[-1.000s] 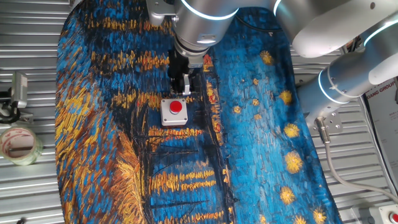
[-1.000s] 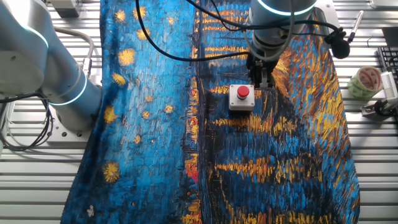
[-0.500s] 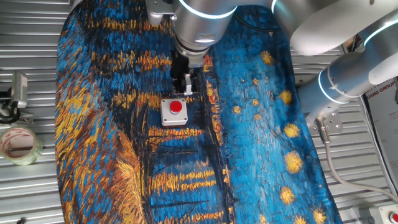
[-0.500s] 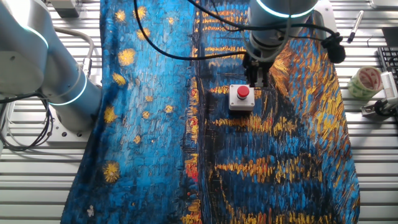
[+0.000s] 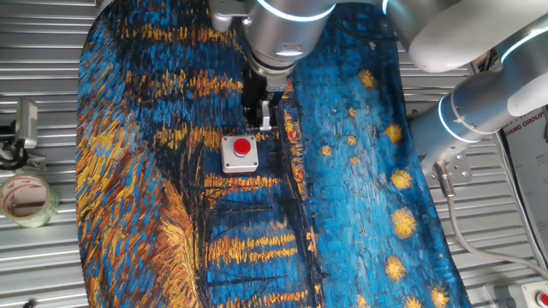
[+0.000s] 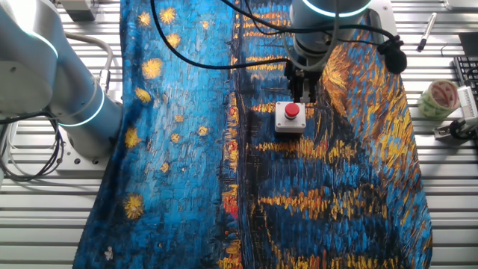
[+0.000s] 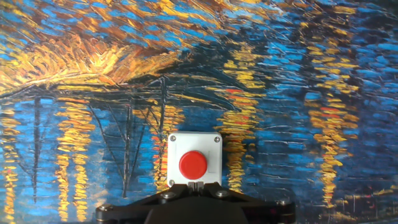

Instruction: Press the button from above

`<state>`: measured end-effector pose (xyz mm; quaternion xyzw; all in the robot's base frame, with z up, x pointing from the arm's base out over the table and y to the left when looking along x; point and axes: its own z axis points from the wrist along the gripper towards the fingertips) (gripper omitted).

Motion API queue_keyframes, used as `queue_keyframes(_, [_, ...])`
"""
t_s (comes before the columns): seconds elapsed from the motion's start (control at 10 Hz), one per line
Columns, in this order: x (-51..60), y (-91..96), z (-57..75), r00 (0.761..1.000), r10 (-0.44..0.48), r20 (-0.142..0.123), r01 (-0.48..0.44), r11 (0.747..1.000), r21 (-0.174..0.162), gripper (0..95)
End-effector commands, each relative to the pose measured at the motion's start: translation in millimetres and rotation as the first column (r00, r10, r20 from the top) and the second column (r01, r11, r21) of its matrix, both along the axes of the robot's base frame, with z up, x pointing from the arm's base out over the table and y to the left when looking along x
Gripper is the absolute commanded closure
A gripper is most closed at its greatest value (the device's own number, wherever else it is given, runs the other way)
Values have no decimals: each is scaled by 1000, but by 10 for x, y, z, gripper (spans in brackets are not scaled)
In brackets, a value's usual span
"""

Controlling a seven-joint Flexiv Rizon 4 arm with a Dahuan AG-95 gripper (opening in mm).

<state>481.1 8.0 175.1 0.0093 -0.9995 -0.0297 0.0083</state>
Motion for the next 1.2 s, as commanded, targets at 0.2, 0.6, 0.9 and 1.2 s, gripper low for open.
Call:
queue_keyframes(0.2, [-29,52,-49,1000,-16,7,16,1000,-8,950])
queue_keyframes(0.6, [-24,61,-110,1000,-11,10,11,1000,-10,950])
queue_keyframes(0.9, [-10,46,-179,1000,-10,23,10,1000,-10,950])
queue_keyframes(1.2, [-3,40,-222,1000,-15,24,15,1000,-9,950])
